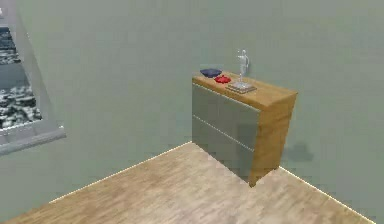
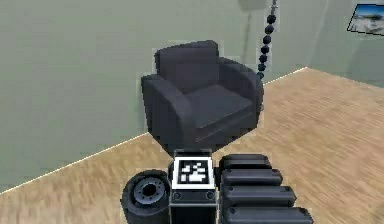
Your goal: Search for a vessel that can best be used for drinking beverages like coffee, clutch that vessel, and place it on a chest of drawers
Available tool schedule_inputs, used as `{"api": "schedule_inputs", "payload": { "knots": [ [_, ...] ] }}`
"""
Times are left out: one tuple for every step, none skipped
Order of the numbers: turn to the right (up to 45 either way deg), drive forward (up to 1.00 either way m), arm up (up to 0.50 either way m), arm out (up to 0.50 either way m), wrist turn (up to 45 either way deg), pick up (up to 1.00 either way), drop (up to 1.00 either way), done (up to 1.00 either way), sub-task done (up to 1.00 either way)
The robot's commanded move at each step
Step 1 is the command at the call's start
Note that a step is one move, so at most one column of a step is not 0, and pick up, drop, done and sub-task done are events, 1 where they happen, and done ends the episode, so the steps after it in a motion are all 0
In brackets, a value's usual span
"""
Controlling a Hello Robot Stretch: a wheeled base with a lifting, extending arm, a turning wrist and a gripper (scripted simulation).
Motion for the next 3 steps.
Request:
{"api": "schedule_inputs", "payload": {
  "knots": [
    [0.0,1.0,0.0,0.0,0.0,0.0,0.0,0.0,0.0],
    [-24.0,0.0,0.0,0.0,0.0,0.0,0.0,0.0,0.0],
    [-3.0,0.0,0.0,0.0,0.0,0.0,0.0,0.0,0.0]
  ]
}}
